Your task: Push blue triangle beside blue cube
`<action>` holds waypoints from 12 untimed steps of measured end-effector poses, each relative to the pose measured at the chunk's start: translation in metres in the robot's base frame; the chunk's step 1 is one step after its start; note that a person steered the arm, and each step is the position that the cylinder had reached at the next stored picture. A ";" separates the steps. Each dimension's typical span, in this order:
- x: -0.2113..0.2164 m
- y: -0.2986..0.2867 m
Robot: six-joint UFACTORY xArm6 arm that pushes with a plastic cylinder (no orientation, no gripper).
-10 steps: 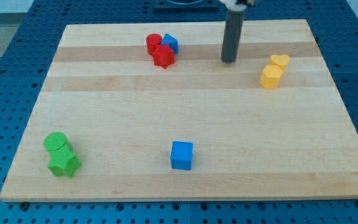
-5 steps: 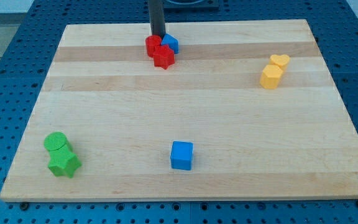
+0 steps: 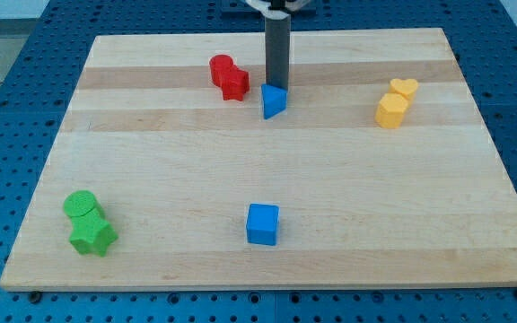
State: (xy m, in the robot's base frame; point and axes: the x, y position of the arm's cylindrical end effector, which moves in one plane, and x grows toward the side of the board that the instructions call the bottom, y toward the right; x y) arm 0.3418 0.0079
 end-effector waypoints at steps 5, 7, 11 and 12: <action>0.182 -0.032; 0.180 -0.020; 0.179 -0.068; 0.203 -0.098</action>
State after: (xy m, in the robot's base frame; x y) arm 0.5444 -0.0898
